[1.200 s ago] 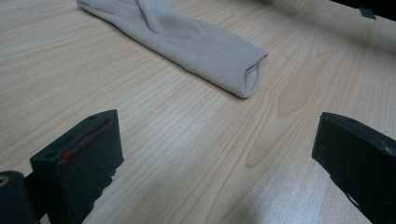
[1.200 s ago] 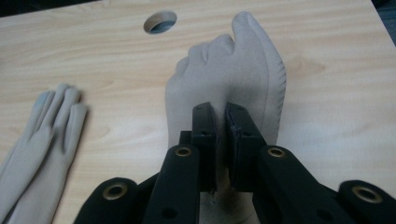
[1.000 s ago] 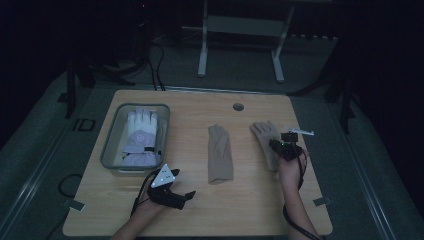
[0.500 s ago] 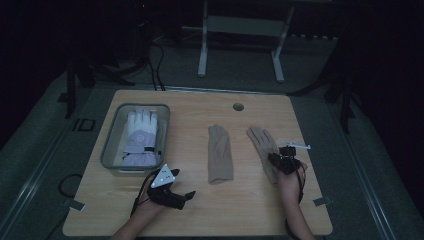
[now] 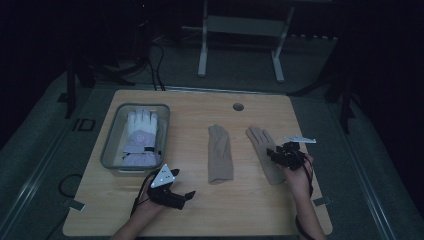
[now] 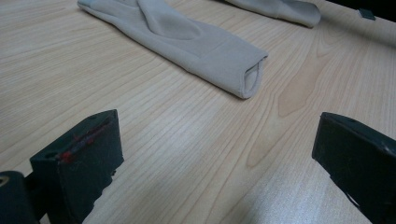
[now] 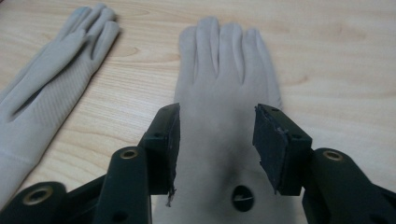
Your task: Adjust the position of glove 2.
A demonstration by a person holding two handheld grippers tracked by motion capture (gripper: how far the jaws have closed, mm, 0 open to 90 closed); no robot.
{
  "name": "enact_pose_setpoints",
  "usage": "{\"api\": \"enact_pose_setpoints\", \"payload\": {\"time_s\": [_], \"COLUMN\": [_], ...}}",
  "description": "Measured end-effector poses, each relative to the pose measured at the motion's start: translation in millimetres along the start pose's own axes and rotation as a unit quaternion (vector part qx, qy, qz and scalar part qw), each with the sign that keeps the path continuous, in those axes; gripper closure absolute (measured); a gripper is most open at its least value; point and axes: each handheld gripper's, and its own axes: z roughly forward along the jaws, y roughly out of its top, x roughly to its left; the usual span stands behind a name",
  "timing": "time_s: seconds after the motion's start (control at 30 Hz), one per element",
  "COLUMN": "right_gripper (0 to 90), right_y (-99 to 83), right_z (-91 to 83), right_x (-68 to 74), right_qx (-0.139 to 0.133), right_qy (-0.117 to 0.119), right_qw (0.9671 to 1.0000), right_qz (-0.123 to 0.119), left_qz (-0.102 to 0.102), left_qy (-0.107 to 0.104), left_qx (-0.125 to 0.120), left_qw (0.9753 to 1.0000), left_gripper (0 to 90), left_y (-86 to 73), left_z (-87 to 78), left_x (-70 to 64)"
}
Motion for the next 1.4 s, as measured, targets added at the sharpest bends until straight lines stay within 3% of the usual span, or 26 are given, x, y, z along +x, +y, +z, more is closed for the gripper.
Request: {"api": "enact_pose_setpoints", "payload": {"time_s": [0.3, 0.7, 0.83, 1.0, 1.1, 1.23, 1.4], "right_gripper": [48.6, 44.5, 41.7, 46.4, 58.4, 76.0, 79.0], "right_y": [9.7, 6.6, -3.5, -8.5, -8.9, -8.4, -4.9], "right_z": [-4.7, 24.8, 41.4, 43.2, 42.0, 41.0, 37.3], "right_x": [-17.2, -24.1, -24.0, -17.9, -16.3, -14.9, -11.1], "right_qx": [0.009, 0.041, 0.052, 0.041, 0.039, 0.038, 0.033], "right_qy": [0.010, 0.009, 0.026, 0.005, -0.005, -0.032, -0.038], "right_qw": [0.9991, 0.9968, 0.9960, 0.9955, 0.9964, 0.9978, 0.9987], "right_qz": [-0.041, -0.068, -0.068, -0.085, -0.075, -0.043, -0.004], "left_qz": [0.000, -0.001, -0.001, 0.001, 0.003, 0.002, 0.000], "left_qy": [-0.001, -0.002, -0.002, -0.002, -0.002, -0.002, -0.002], "left_qx": [0.001, 0.000, 0.001, 0.002, 0.002, 0.001, 0.002], "left_qw": [1.0000, 1.0000, 1.0000, 1.0000, 1.0000, 1.0000, 1.0000], "left_gripper": [1.9, 1.9, 1.9, 1.9, 1.9, 1.9, 1.9], "left_y": [0.2, 0.2, 0.1, 0.2, 0.2, 0.0, 0.2], "left_z": [0.4, 0.6, 0.7, 0.6, 0.5, 0.1, 0.6], "left_x": [0.1, 0.3, -0.1, -0.1, -0.5, -0.3, 0.0]}}
